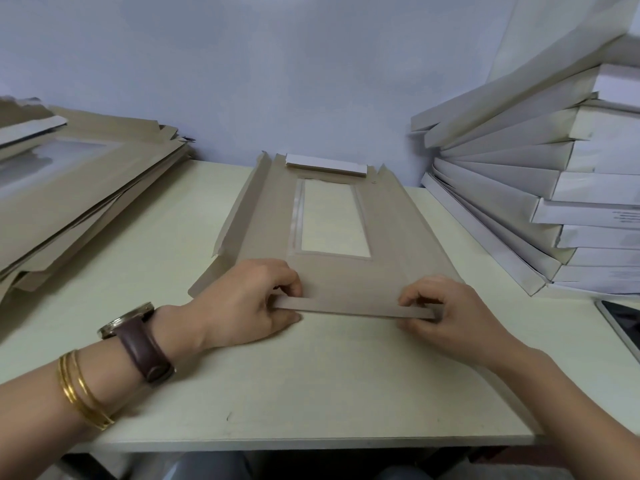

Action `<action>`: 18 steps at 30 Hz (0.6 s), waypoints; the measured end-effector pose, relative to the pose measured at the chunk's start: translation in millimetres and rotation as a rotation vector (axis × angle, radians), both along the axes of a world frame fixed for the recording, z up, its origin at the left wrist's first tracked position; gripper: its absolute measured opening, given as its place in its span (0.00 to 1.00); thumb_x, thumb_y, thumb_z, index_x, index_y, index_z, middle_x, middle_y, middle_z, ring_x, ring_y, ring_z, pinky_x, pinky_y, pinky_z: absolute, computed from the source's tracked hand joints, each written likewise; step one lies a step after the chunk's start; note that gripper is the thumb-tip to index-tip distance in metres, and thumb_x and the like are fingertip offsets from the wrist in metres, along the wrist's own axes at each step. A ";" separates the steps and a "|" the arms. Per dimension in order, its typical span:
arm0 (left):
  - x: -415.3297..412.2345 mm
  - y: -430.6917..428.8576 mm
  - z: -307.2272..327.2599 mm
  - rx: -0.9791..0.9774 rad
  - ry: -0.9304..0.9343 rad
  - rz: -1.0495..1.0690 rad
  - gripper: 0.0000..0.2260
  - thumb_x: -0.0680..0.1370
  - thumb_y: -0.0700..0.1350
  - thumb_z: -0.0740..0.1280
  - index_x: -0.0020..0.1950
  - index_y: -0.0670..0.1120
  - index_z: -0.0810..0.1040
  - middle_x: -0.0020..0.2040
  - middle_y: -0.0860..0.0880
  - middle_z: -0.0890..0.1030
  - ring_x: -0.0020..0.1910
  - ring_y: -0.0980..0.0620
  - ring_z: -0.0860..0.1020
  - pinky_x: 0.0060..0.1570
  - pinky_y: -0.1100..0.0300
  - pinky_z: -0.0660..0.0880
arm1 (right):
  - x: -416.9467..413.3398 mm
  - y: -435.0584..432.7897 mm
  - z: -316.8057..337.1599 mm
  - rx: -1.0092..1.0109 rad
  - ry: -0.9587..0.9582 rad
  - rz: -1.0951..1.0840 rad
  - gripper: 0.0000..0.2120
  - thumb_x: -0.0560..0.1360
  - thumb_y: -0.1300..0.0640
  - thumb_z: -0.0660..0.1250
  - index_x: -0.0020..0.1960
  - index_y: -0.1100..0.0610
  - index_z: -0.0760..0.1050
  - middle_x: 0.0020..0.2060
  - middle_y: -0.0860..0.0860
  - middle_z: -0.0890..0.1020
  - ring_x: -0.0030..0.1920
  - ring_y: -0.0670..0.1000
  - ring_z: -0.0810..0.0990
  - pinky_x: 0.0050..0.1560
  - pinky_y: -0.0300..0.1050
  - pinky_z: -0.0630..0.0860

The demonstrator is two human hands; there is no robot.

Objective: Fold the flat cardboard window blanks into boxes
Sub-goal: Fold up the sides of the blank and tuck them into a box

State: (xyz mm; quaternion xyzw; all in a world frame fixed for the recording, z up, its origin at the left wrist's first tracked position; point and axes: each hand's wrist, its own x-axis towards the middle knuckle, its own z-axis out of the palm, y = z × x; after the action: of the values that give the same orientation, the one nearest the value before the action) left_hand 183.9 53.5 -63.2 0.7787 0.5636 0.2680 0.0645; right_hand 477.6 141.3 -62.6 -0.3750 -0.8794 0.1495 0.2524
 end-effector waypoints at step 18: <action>2.9 -0.6 -2.5 -0.060 0.057 0.018 0.05 0.76 0.45 0.68 0.44 0.47 0.84 0.44 0.55 0.80 0.44 0.57 0.77 0.48 0.60 0.73 | 0.0 1.1 -2.5 -0.029 -0.041 0.000 0.06 0.74 0.60 0.72 0.39 0.54 0.83 0.39 0.43 0.82 0.44 0.44 0.79 0.48 0.44 0.74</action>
State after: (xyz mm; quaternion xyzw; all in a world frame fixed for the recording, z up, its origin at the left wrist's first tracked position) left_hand 186.8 52.9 -65.7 0.7786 0.5801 0.2290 0.0692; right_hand 477.6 142.4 -65.1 -0.3817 -0.8821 0.1543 0.2291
